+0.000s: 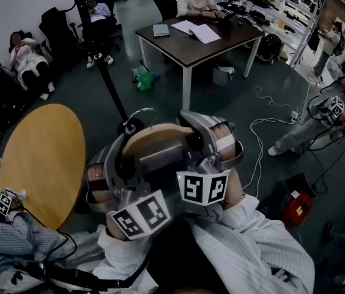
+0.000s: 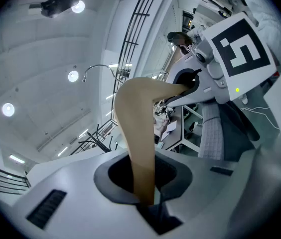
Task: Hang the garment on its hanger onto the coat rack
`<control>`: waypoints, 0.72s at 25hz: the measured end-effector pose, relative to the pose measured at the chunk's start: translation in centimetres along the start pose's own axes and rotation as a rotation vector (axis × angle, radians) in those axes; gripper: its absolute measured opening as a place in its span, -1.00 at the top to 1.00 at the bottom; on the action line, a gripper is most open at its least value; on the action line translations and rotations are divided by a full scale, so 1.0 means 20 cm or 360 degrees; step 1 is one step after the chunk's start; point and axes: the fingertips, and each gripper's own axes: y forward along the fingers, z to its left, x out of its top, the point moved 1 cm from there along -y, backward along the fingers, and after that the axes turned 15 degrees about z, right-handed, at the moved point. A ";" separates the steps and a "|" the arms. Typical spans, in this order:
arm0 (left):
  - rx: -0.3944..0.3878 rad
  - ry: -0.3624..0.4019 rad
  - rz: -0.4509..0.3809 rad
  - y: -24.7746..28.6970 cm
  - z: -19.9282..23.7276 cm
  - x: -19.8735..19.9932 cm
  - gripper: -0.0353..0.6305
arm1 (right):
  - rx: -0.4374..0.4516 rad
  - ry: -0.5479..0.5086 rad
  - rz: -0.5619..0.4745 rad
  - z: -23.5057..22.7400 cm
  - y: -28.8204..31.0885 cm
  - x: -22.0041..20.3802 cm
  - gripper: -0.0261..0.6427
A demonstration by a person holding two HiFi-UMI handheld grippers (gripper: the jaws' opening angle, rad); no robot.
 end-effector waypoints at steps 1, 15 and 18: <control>0.0000 0.0001 -0.0001 0.00 0.00 0.00 0.76 | 0.0001 0.0000 0.0001 0.00 0.00 0.00 0.91; 0.0023 -0.0004 0.0029 0.01 -0.09 0.16 0.76 | 0.0022 0.0023 -0.0001 -0.09 0.01 -0.17 0.90; 0.0009 -0.0015 0.0048 0.01 -0.15 0.18 0.76 | 0.0042 0.0025 0.0001 -0.08 0.01 -0.22 0.90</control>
